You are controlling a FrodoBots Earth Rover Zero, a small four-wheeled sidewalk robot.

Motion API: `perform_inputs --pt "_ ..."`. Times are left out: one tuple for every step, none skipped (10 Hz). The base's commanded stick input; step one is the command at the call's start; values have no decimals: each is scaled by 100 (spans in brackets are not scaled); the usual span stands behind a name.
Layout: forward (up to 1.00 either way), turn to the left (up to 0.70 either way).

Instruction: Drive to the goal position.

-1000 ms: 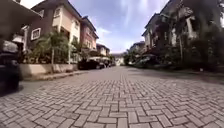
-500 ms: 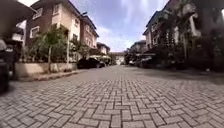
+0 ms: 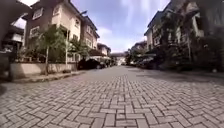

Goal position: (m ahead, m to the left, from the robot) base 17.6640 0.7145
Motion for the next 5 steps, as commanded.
perform_inputs --pt "69 3" --pt "69 3" --pt "69 3" --pt "69 3" --pt "69 3"
